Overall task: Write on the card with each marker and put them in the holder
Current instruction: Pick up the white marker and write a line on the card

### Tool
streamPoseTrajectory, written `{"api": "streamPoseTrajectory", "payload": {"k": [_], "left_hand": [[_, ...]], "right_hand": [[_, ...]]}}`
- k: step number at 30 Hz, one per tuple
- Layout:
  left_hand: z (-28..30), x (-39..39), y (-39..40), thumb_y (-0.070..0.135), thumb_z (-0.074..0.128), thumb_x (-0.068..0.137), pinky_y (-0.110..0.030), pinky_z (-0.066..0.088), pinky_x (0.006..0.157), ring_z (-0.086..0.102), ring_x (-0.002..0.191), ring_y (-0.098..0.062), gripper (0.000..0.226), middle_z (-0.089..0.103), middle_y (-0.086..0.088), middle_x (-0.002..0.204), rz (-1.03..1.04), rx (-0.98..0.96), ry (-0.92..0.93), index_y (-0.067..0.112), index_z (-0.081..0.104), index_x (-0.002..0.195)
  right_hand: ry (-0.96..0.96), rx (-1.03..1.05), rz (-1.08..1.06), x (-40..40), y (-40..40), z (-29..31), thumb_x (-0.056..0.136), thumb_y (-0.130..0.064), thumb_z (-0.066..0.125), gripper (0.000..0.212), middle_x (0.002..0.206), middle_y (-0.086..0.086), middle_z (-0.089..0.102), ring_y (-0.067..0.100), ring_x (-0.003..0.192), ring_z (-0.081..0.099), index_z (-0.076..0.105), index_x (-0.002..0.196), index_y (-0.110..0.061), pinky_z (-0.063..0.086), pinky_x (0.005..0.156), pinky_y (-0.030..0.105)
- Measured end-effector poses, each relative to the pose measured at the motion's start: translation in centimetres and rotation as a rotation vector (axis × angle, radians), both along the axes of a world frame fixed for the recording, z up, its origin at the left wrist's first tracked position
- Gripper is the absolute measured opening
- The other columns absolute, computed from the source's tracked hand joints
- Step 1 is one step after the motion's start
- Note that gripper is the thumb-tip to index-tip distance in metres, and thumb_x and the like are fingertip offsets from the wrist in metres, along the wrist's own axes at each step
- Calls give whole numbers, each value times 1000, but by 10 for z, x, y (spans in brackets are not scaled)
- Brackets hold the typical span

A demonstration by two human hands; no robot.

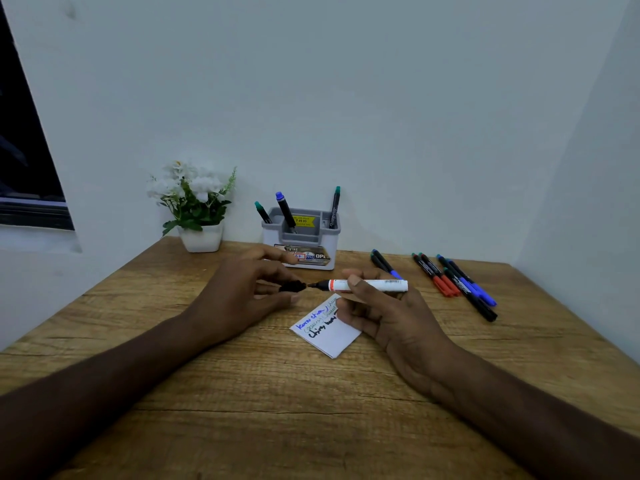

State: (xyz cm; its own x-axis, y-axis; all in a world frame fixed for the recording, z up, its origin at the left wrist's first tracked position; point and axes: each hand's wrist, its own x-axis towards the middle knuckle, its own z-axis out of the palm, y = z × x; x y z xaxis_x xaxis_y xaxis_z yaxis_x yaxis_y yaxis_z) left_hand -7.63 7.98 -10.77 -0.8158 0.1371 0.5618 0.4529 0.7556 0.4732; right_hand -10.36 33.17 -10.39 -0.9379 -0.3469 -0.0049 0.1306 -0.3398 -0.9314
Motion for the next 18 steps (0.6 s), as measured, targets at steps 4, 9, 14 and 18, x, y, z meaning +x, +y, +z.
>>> {"api": "streamPoseTrajectory", "payload": {"k": [4, 9, 14, 18], "left_hand": [[1, 2, 1, 30, 85, 85, -23, 60, 80, 71, 96, 0, 28, 76, 20, 103, -17, -15, -12, 34, 80, 113], [1, 3, 2, 28, 85, 86, -26, 62, 80, 72, 94, -5, 30, 76, 17, 102, -45, -9, -32, 34, 79, 115], [5, 6, 5, 24, 86, 86, -18, 59, 77, 70, 95, -1, 30, 76, 19, 103, -96, -89, 7, 31, 80, 114], [7, 10, 8, 28, 81, 90, -8, 50, 78, 66, 94, 5, 27, 76, 18, 105, -97, -241, 77, 31, 78, 117]], "right_hand": [[-9, -15, 1, -1, 0, -2, 92, -10, 76, 30, 114, 19, 81, 16, 81, 78, 75, 119, 3, 65, 93, 40], [16, 6, 10, -1, -1, -3, 90, -6, 78, 29, 115, 17, 81, 17, 91, 79, 75, 115, 7, 66, 91, 34], [138, 197, 18, 2, 0, -5, 80, -18, 85, 24, 109, 9, 84, 23, 103, 81, 85, 103, -10, 64, 90, 34], [200, 290, 2, 1, 4, -5, 86, -16, 85, 18, 100, 10, 85, 22, 95, 82, 84, 104, -13, 63, 81, 32]]}}
